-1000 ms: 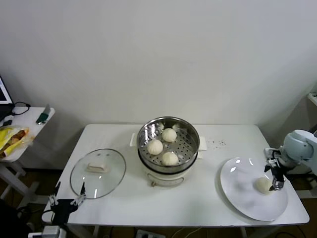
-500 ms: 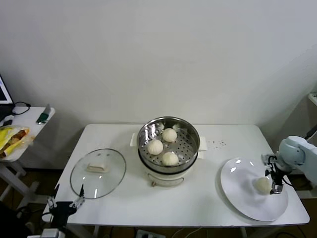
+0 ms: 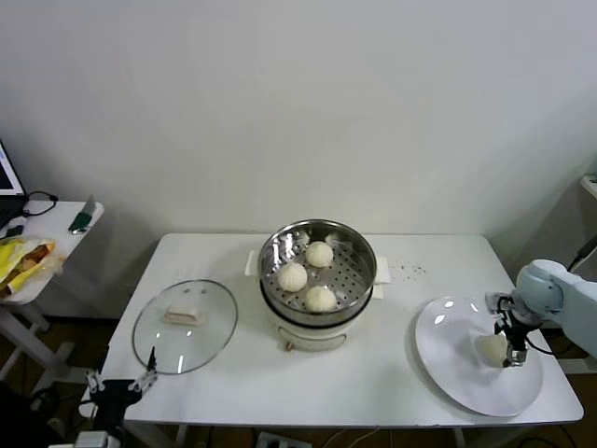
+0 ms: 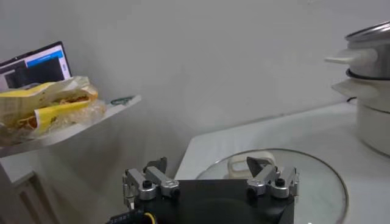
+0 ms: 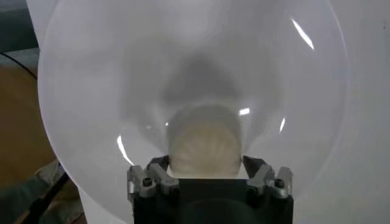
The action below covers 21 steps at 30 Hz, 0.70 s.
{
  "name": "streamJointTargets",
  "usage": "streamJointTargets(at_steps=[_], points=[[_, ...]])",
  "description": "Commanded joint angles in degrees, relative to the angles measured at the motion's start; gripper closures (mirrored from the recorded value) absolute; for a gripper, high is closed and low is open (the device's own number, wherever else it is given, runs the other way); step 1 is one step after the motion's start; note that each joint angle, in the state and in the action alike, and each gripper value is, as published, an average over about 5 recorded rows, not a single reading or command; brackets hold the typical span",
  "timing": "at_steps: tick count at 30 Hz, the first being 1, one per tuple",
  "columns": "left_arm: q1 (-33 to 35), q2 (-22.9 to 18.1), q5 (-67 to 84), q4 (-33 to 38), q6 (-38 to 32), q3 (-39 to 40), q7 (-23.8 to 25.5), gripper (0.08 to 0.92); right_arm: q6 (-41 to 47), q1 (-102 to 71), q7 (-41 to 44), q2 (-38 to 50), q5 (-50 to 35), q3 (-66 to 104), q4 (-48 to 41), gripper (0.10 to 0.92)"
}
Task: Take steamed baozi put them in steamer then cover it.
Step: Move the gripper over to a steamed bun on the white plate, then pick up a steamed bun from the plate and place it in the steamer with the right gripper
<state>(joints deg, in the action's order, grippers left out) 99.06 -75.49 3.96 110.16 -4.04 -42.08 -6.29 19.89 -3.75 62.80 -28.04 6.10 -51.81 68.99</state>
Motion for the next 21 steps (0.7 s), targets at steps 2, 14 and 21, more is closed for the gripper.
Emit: streamJointTargets(at_steps=[2, 14, 21], points=[[0.19, 0.02, -0.04, 0.29, 0.22, -0.25, 0.01, 0.177, -0.05, 0.28, -0.20, 0.90, -1.19, 0.09, 0.16, 0.329], [0.66, 0.02, 0.48, 0.70, -0.34, -0.19, -0.10, 0.177, 3.11, 31.15, -0.09, 1.21, -18.31, -22.02, 3.56, 0.365], [0.54, -0.08, -0.04, 1.96, -0.08, 0.76, -0.02, 0.177, 4.37, 57.46, -0.12, -14.11, -36.56, -43.11, -0.36, 0.374]])
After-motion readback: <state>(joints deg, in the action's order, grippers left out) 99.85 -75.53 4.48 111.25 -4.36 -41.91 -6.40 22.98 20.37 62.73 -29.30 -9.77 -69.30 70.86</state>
